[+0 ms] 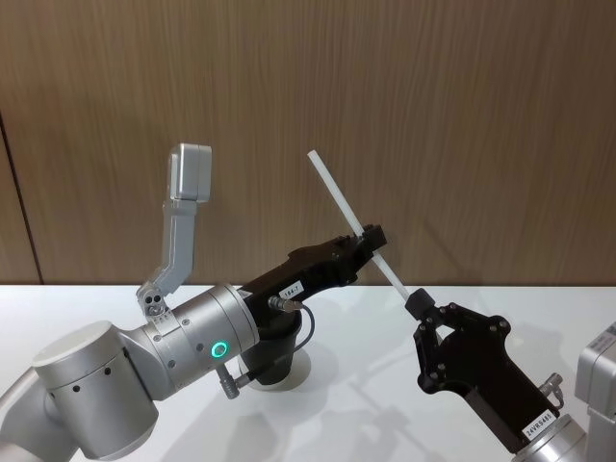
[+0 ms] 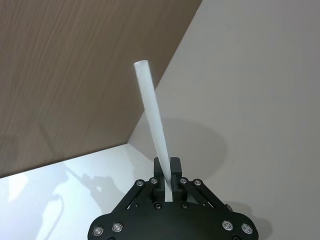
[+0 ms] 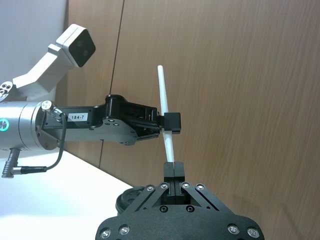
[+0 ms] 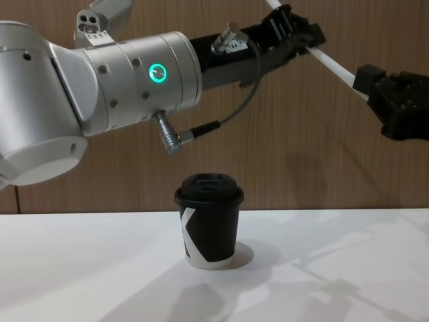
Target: Pick up the straw with one hand, pass it to the other hand, and insert it into the cup.
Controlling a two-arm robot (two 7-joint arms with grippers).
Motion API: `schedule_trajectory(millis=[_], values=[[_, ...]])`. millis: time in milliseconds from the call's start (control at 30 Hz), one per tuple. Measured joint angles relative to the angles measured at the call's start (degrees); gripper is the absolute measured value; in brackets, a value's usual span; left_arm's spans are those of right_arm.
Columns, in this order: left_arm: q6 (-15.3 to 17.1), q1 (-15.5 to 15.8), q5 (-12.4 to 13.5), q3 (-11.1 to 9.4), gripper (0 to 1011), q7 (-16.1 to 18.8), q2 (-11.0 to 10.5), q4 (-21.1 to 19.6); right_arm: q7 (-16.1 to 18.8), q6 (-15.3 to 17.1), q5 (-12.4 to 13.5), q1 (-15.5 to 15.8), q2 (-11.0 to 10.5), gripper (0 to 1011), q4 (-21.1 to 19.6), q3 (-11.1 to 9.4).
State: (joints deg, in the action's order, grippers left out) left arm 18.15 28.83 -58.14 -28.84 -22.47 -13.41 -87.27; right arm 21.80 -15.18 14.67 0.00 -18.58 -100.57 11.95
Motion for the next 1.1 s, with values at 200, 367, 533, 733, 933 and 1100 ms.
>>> schedule_trajectory(millis=[200, 367, 533, 733, 933, 1100], values=[[0.0, 0.0, 0.0, -0.01, 46, 0.03, 0.0, 0.0, 0.0, 0.0, 0.0, 0.0, 0.0, 1, 0.0, 0.0], [-0.02, 0.0, 0.01, 0.02, 21, 0.11, -0.01, 0.01, 0.0, -0.01, 0.01, 0.0, 0.0, 108, 0.0, -0.01], [-0.02, 0.0, 0.0, 0.02, 14, 0.11, -0.01, 0.01, 0.0, 0.0, 0.01, 0.0, 0.0, 256, 0.0, -0.01], [-0.02, 0.0, -0.01, 0.0, 14, 0.11, 0.0, 0.0, 0.0, 0.0, 0.01, 0.0, 0.0, 434, 0.0, -0.01], [-0.19, 0.0, 0.18, -0.14, 14, 0.28, -0.12, -0.13, 0.0, 0.0, 0.01, 0.0, 0.0, 616, 0.0, -0.01], [-1.18, 0.03, 1.9, -0.72, 14, 1.41, -0.69, -0.86, 0.0, 0.0, 0.0, 0.0, 0.0, 773, 0.0, -0.01]])
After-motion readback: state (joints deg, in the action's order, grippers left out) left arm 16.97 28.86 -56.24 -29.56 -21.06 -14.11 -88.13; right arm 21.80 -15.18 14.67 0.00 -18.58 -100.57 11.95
